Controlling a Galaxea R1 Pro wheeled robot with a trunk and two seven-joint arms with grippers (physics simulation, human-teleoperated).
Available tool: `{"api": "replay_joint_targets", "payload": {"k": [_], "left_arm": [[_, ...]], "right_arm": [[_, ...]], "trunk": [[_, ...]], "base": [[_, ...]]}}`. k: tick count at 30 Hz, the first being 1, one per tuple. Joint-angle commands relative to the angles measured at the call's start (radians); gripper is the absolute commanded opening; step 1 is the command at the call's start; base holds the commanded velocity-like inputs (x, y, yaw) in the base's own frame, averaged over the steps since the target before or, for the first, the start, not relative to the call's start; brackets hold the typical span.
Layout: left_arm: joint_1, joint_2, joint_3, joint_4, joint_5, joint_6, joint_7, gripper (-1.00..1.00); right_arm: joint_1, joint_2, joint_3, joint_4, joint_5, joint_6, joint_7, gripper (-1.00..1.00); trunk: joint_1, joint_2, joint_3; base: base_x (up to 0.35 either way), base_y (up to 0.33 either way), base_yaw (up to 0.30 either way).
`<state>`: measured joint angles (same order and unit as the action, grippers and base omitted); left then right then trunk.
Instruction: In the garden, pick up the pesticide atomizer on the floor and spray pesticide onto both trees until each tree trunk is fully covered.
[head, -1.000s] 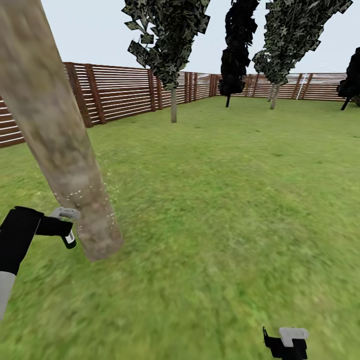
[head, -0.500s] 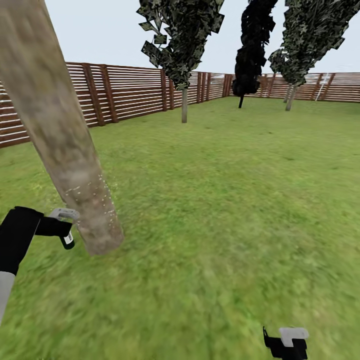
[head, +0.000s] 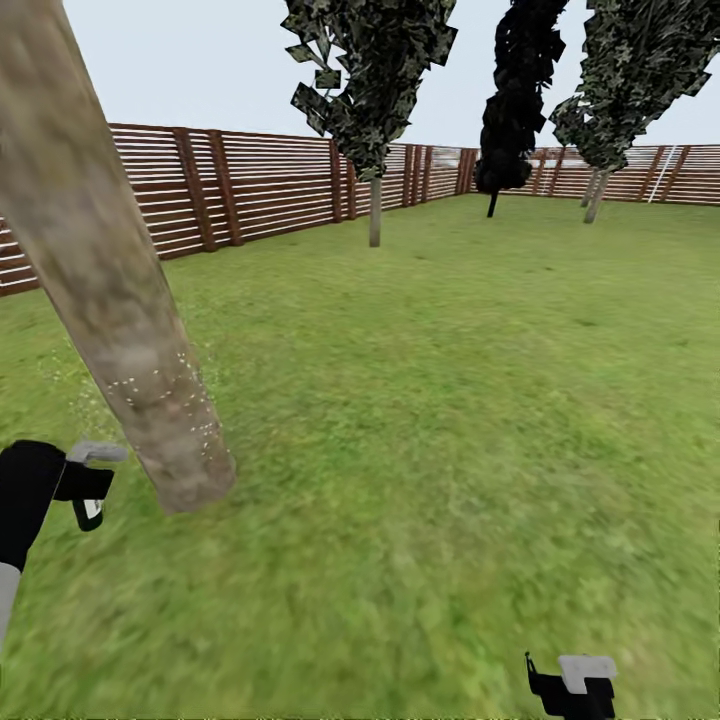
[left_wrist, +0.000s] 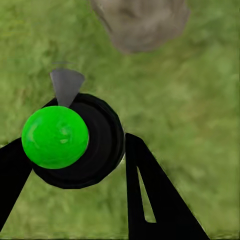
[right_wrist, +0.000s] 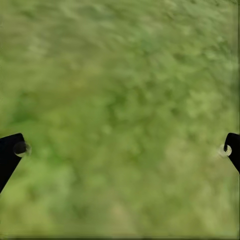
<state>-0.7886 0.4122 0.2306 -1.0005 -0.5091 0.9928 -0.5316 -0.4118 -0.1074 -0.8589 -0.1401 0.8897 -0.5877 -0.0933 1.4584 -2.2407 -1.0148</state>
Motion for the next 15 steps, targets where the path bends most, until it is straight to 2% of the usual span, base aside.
{"api": "replay_joint_targets", "payload": {"k": [1,4,6,8,11,12,15], "left_arm": [[0.008,-0.001,0.004,-0.001,-0.008,0.001,-0.008,-1.00],[0.016,-0.010,0.004,-0.001,-0.007,0.000,-0.007,-1.00],[0.017,-0.029,0.002,-0.002,-0.008,0.000,-0.004,-1.00],[0.017,-0.043,0.004,-0.002,-0.008,0.001,0.027,-1.00],[0.025,-0.044,0.009,-0.002,-0.007,0.001,0.053,-1.00],[0.045,-0.043,0.022,-0.002,-0.005,-0.002,0.056,-1.00],[0.060,-0.044,0.042,-0.003,-0.004,-0.005,0.056,-1.00]], "right_arm": [[-0.001,0.000,-0.003,0.002,0.011,-0.003,-0.008,1.00],[-0.001,0.000,-0.003,0.002,0.011,-0.003,-0.008,1.00],[-0.001,0.000,-0.003,0.002,0.011,-0.003,-0.008,1.00],[-0.001,0.000,-0.003,0.002,0.011,-0.003,-0.008,1.00],[-0.001,0.000,-0.003,0.002,0.011,-0.003,-0.008,1.00],[-0.001,0.000,-0.003,0.002,0.011,-0.003,-0.008,1.00],[-0.001,0.000,-0.003,0.002,0.011,-0.003,-0.008,1.00]], "trunk": [[0.000,0.000,-0.001],[0.000,0.000,-0.001],[0.000,0.000,-0.001],[0.000,0.000,-0.001],[0.000,0.000,-0.001],[0.000,0.000,-0.001],[0.000,0.000,-0.001]], "base": [[-0.037,-0.035,0.104],[-0.011,-0.010,0.227],[-0.001,-0.001,0.273],[0.000,0.000,0.277],[0.000,0.000,0.243],[0.052,-0.040,0.058],[0.152,-0.166,0.015]]}}
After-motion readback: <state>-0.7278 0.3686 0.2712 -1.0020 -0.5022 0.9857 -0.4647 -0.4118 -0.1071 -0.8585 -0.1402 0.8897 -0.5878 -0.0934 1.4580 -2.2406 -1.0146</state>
